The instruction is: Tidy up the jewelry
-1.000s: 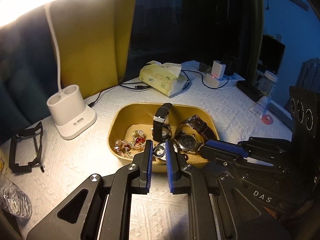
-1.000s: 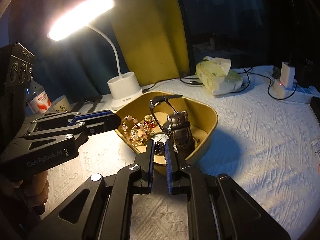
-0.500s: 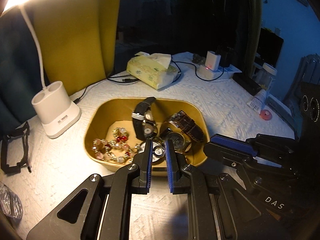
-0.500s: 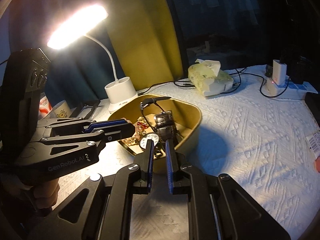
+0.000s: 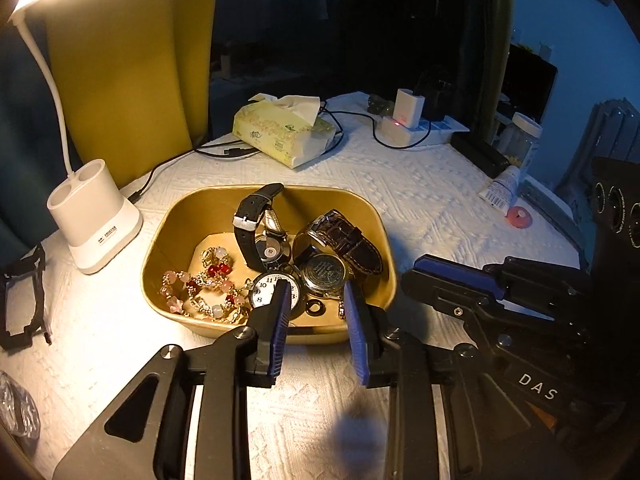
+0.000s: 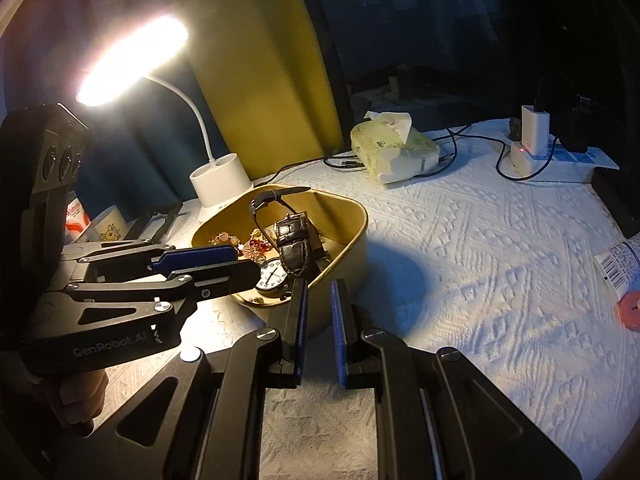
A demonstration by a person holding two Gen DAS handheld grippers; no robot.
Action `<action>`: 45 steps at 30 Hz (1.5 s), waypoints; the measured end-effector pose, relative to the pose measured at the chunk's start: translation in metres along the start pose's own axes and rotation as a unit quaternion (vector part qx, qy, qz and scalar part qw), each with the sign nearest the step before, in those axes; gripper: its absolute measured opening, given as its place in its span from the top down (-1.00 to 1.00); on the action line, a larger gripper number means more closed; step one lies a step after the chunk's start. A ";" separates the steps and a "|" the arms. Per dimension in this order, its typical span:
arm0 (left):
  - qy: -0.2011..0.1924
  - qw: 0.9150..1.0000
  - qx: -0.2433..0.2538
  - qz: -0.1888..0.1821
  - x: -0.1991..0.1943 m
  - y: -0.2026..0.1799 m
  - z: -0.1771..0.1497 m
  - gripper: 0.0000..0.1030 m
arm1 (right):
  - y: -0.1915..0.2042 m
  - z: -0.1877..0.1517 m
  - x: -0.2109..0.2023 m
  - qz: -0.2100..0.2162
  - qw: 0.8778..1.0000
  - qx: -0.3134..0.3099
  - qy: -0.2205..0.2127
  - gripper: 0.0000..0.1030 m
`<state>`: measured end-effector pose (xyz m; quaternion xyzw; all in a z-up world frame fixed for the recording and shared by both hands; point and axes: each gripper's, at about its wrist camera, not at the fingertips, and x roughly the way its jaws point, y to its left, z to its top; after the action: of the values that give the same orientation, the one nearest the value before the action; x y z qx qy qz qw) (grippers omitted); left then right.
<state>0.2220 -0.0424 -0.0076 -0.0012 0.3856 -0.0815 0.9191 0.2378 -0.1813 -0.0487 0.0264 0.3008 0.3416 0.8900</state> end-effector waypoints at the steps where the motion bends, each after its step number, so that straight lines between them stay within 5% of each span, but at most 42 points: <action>1: -0.001 1.000 -0.001 0.000 -0.002 0.001 -0.001 0.43 | 0.001 0.000 0.000 -0.001 1.000 -0.001 0.000 0.77; 45: -0.070 0.997 -0.029 -0.002 -0.110 0.021 -0.091 0.42 | 0.085 -0.042 -0.063 -0.055 0.997 -0.053 -0.001 0.77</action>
<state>0.0848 0.0007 0.0049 -0.0344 0.3229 -0.0718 0.9431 0.1280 -0.1623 -0.0290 -0.0364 0.2821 0.3077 0.9080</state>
